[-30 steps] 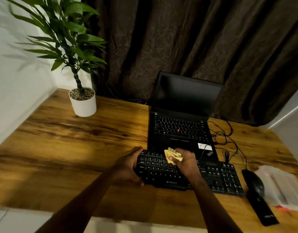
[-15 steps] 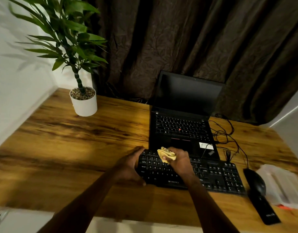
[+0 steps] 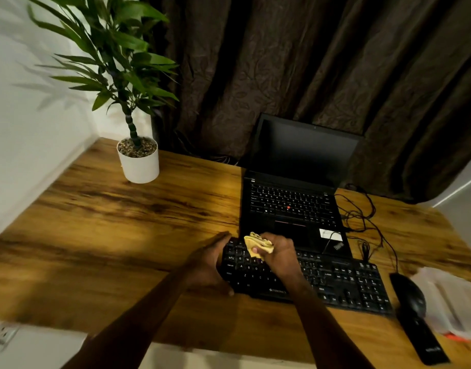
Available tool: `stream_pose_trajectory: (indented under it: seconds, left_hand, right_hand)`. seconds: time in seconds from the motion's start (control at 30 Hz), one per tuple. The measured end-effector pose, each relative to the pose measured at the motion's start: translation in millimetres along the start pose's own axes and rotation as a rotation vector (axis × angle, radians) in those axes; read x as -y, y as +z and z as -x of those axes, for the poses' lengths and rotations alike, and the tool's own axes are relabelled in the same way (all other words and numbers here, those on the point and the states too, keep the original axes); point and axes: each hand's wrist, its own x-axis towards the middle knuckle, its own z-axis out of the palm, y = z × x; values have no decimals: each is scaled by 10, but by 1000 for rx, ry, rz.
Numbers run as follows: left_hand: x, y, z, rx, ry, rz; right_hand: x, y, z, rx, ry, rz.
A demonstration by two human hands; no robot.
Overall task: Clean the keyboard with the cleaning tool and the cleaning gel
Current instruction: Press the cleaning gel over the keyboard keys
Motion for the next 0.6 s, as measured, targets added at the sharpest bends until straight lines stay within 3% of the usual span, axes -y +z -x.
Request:
stream_pose_trajectory:
  seconds: [0.13,0.37,0.6]
  left_hand:
    - [10,38,19,-70,-65,-32]
    - [0,-7,51,-37,-122,20]
    - [-111,-50,125,-66,-75,-50]
  right_hand:
    - [221,244,-63,56,-33,-13]
    - [37,83,-65,44,15,-8]
    - [428,351,-104,91,11,-47]
